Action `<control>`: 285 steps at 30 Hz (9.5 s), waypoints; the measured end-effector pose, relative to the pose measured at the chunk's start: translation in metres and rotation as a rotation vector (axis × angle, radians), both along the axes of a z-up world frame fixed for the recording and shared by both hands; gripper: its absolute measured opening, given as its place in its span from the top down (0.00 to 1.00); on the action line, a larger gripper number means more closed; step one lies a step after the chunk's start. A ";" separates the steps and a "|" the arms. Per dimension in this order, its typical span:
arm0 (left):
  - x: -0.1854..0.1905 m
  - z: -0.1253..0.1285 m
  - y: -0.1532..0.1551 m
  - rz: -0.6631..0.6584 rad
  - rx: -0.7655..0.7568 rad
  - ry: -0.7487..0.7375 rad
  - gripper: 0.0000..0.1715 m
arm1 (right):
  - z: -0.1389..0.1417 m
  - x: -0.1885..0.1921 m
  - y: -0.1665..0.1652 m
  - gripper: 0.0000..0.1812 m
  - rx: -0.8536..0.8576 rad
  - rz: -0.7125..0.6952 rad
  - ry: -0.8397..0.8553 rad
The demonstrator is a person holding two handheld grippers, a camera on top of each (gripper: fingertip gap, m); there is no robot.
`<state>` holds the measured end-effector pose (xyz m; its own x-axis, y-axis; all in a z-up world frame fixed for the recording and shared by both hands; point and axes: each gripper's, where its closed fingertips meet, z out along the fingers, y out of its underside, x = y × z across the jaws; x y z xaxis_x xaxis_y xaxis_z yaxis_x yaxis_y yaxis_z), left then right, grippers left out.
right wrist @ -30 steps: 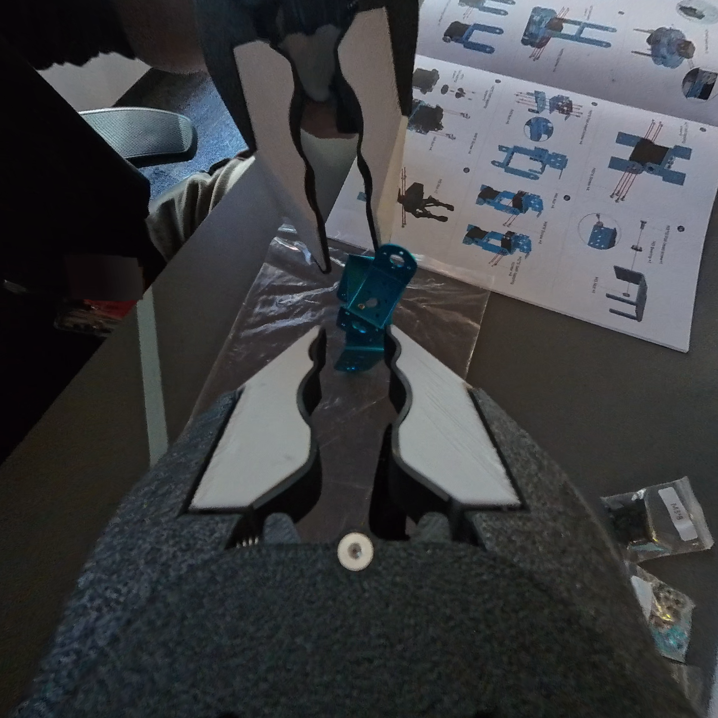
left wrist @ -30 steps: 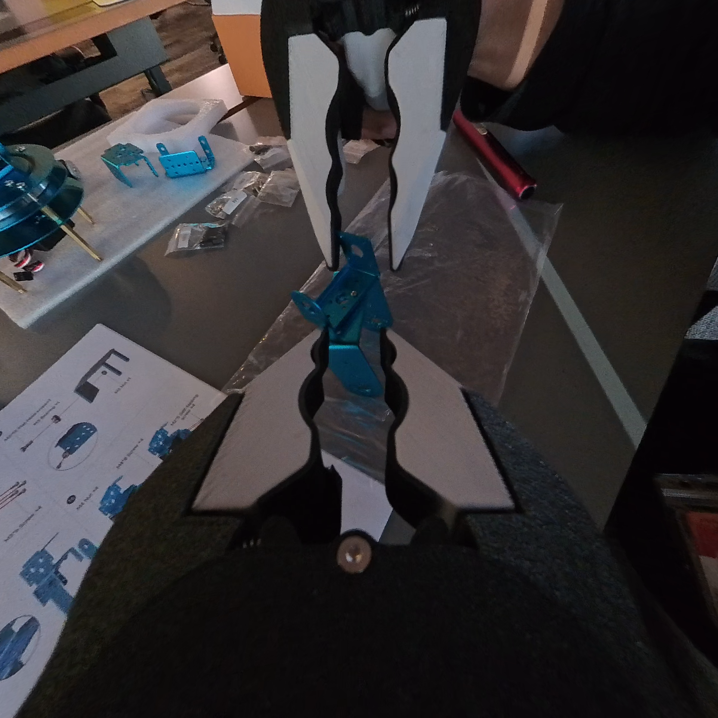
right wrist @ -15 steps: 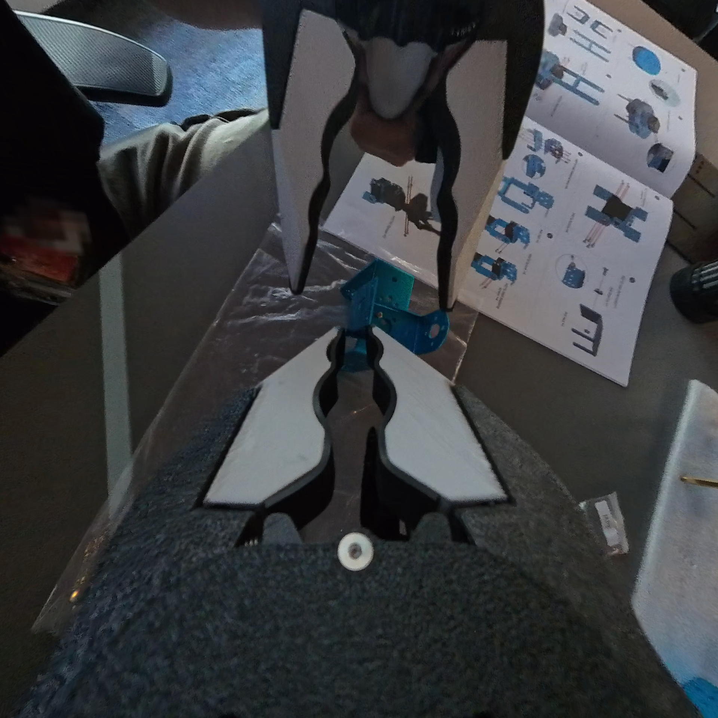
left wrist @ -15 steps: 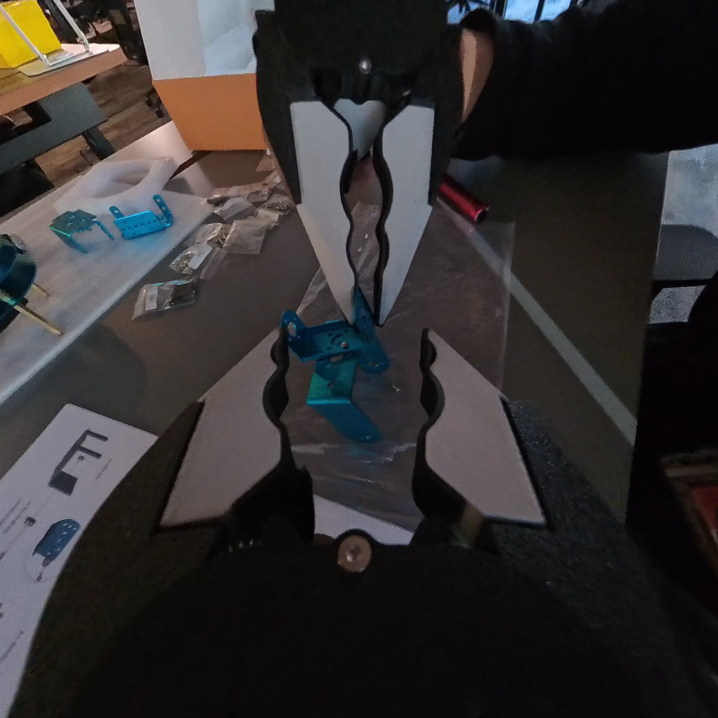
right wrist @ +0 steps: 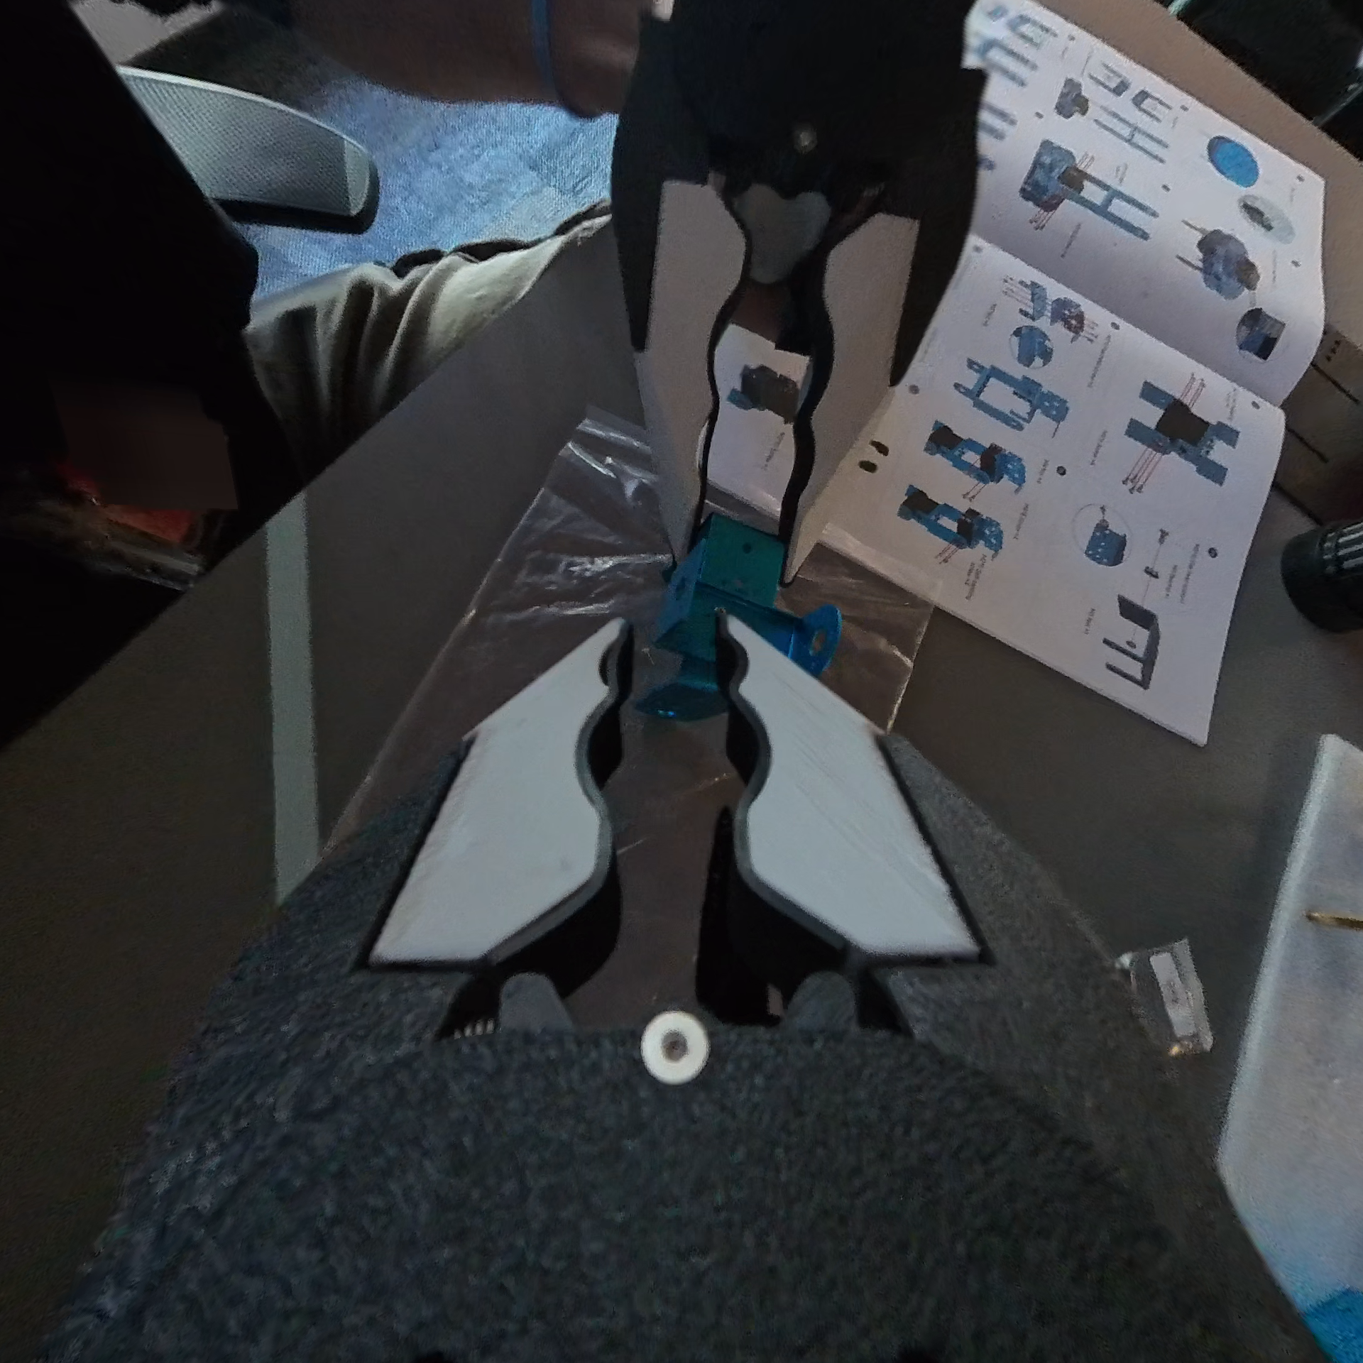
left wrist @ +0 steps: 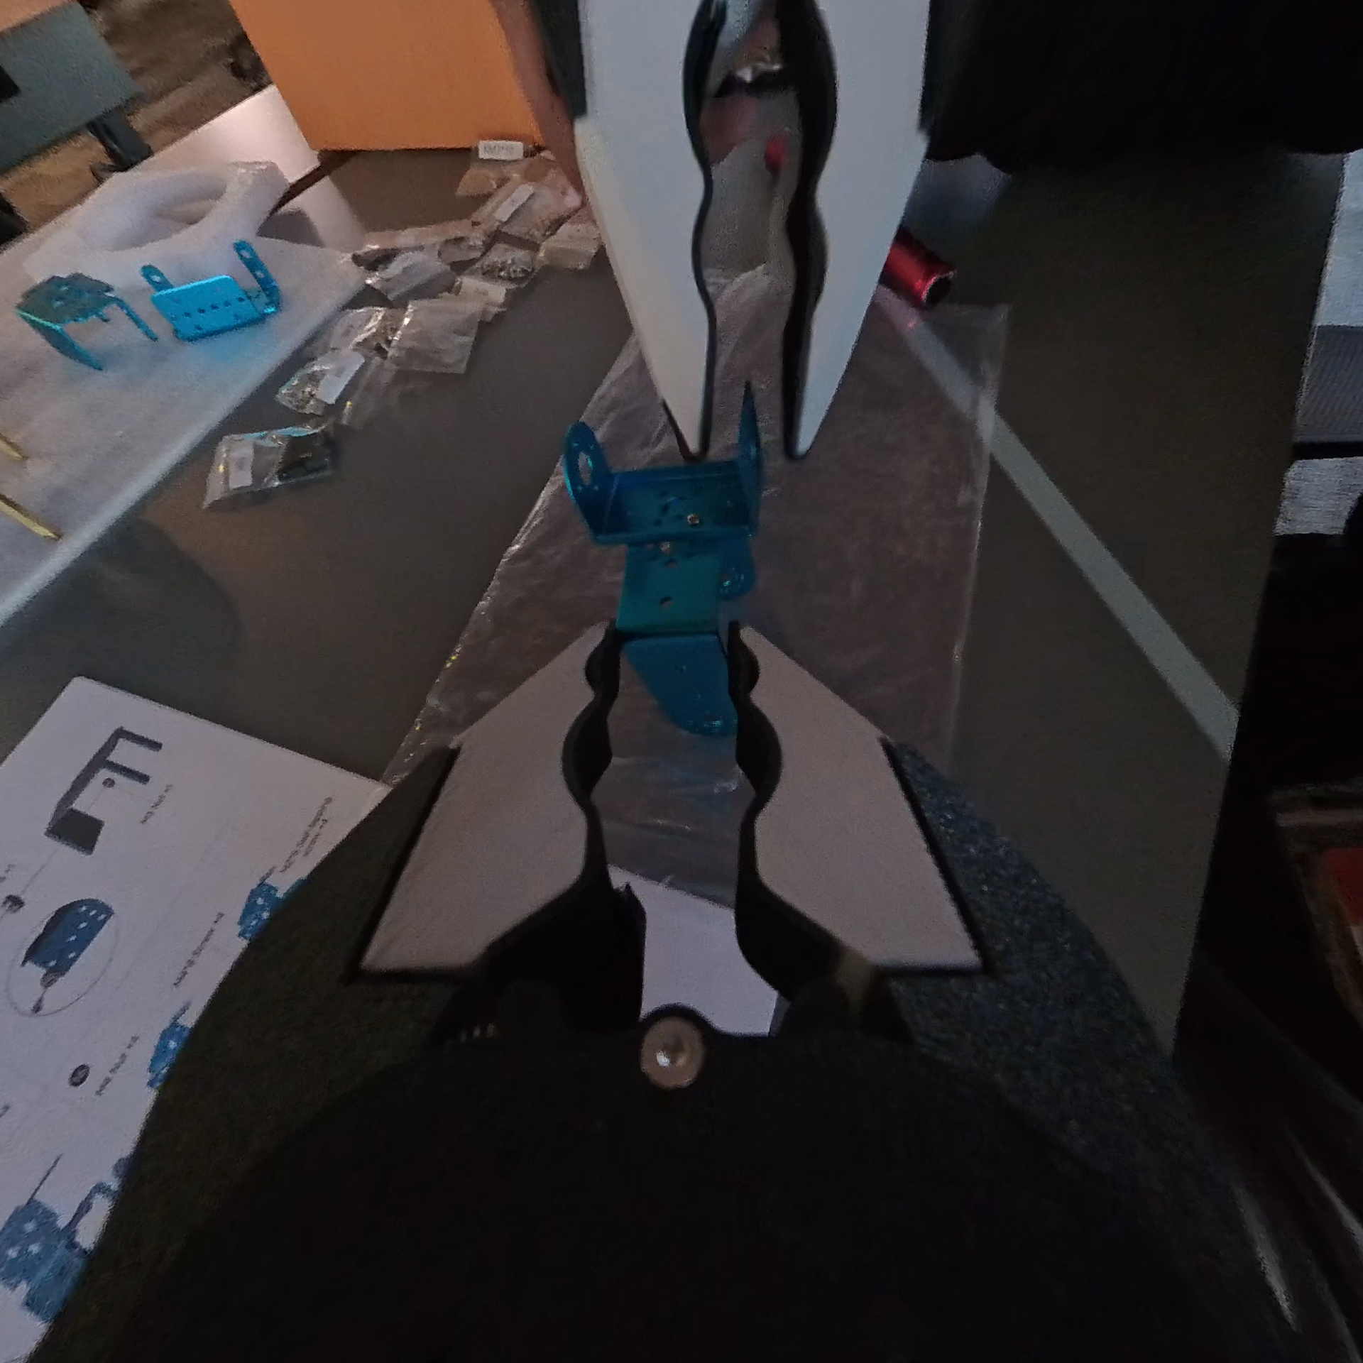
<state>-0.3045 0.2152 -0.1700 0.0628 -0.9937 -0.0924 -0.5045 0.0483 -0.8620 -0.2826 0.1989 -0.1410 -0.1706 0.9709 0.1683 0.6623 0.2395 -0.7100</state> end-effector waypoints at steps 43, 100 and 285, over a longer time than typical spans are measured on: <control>0.009 0.000 0.006 0.136 0.123 0.015 0.84 | -0.006 -0.001 0.026 0.65 -0.037 -0.304 0.096; 0.018 0.012 0.042 0.097 0.068 0.243 0.85 | 0.017 0.013 0.057 0.78 0.048 -0.368 0.106; 0.039 -0.038 0.034 -0.243 -0.012 0.438 0.73 | -0.072 0.043 0.053 0.63 -0.129 -0.367 -0.162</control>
<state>-0.2657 0.2490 -0.2080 -0.2133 -0.9758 -0.0471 -0.7943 0.2013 -0.5732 -0.2400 0.2518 -0.2126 0.1764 0.9835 0.0407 0.7924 -0.1174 -0.5985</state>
